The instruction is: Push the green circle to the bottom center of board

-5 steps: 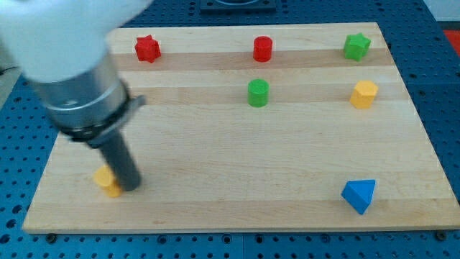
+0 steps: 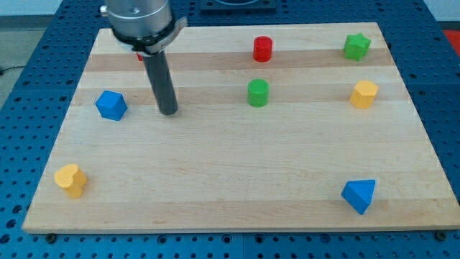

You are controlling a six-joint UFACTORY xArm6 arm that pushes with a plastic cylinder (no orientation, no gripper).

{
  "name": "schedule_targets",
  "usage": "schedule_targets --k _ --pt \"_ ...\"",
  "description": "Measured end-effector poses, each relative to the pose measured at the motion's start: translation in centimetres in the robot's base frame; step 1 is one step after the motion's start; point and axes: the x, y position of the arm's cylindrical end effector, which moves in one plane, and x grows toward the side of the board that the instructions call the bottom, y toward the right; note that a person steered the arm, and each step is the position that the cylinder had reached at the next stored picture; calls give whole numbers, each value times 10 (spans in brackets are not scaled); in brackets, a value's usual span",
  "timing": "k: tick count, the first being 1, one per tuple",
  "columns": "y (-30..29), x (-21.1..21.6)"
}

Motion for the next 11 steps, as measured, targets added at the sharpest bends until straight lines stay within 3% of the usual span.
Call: schedule_targets --k 1,2,4,5,7,11 --pt "25 -53" --pt "41 -61" --pt "155 -61" --pt "144 -37" --pt "184 -6" --pt "108 77"
